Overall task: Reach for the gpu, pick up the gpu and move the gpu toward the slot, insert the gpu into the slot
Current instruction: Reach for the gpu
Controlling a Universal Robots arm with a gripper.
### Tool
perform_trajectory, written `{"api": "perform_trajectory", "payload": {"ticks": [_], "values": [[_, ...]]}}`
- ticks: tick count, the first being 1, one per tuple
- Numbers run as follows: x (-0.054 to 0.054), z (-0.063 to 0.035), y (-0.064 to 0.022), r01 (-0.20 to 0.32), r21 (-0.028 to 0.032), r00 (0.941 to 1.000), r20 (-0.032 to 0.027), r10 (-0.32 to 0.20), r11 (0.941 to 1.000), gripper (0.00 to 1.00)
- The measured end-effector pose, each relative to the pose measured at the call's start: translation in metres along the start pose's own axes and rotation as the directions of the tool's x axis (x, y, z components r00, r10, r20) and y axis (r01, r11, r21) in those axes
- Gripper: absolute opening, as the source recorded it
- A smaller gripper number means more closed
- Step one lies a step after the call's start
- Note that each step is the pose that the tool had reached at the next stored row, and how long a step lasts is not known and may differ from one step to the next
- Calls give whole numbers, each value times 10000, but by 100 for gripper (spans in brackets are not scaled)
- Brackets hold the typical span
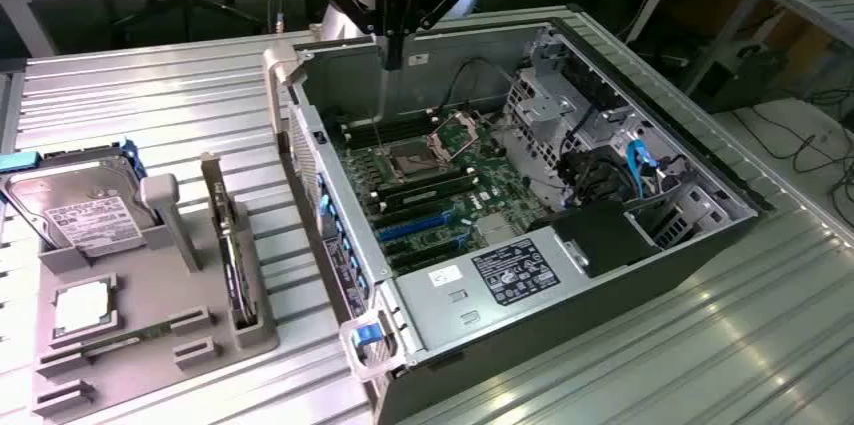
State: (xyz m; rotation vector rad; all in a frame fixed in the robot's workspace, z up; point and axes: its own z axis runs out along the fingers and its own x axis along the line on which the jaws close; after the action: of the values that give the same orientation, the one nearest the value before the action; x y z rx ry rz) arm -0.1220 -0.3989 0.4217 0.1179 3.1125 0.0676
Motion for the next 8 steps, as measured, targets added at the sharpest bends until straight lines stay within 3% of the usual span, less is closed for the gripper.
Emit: {"api": "perform_trajectory", "payload": {"ticks": [8], "values": [[45, -1, -3, 0, 0, 10000, 0, 0, 10000, 11]]}}
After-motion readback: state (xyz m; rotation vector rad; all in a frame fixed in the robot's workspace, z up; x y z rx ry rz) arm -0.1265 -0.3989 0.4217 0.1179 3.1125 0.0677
